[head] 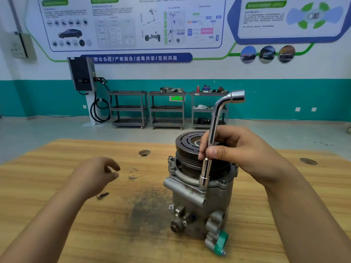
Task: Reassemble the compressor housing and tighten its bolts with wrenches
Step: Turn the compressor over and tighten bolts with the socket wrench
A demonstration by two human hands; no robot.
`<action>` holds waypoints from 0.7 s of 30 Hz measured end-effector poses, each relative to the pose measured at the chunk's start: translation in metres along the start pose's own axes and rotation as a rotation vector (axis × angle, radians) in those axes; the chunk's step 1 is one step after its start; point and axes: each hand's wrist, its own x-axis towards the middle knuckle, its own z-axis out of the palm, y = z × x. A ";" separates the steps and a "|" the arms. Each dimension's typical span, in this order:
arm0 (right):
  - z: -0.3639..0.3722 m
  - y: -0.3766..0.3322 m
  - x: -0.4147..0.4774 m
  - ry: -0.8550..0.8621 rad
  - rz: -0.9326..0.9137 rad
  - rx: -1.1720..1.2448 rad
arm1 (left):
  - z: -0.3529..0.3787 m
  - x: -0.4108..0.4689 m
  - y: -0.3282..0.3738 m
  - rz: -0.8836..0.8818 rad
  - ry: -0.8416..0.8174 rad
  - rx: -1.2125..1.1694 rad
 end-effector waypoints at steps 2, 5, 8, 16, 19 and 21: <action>0.000 -0.001 0.000 0.001 0.001 0.012 | 0.018 0.001 -0.025 -0.091 -0.085 0.182; 0.001 -0.001 0.000 0.008 0.002 0.018 | 0.037 0.006 -0.044 -0.119 -0.041 0.377; 0.001 -0.001 0.000 0.016 0.005 0.012 | 0.052 0.012 -0.054 -0.129 0.011 0.426; 0.001 -0.001 -0.001 0.028 0.002 0.006 | 0.069 0.010 -0.057 -0.110 0.063 0.400; 0.001 0.001 -0.001 0.031 -0.001 0.004 | 0.066 0.000 -0.042 -0.098 0.053 0.257; 0.001 0.002 -0.001 0.034 -0.023 0.019 | 0.058 -0.012 -0.025 -0.035 0.119 0.001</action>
